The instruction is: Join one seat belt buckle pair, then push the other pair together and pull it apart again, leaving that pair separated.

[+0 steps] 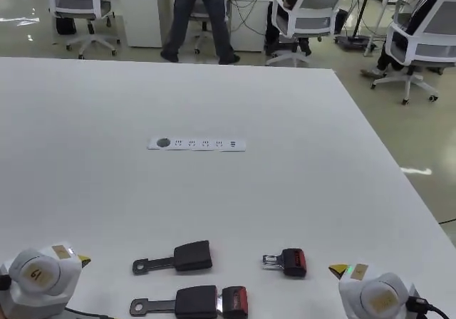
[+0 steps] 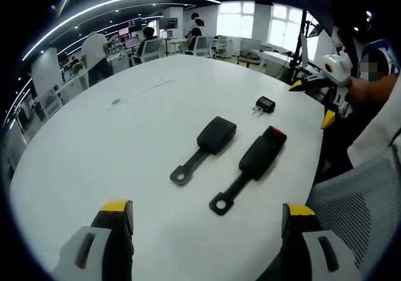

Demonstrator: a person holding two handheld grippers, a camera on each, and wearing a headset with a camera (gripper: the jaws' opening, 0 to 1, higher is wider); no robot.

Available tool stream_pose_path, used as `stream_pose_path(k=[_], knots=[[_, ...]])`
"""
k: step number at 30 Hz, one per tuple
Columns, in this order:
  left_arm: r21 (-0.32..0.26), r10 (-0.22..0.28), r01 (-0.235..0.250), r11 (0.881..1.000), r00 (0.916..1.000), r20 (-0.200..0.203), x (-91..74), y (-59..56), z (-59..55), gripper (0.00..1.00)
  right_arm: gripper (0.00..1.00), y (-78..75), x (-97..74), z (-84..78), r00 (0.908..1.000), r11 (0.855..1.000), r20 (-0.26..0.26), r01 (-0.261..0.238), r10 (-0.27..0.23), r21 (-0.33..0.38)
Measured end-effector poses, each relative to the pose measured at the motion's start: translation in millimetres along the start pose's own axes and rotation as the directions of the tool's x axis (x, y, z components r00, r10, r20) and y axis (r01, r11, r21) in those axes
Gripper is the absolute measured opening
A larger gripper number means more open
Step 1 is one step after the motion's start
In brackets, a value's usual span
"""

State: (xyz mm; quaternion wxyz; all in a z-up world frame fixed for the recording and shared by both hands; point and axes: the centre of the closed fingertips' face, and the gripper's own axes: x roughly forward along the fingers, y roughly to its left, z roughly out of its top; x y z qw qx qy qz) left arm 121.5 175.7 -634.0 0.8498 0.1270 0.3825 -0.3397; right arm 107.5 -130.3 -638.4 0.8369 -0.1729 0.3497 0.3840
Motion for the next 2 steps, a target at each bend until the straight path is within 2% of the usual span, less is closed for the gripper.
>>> stream_pose_path(k=[2], knots=[[-0.001,-0.003,0.003,1.0,1.0,0.0,0.2,-1.9,1.6,1.0,1.0,-0.1,1.5,-0.4,1.0,1.0,-0.001,0.0,0.0,0.002]])
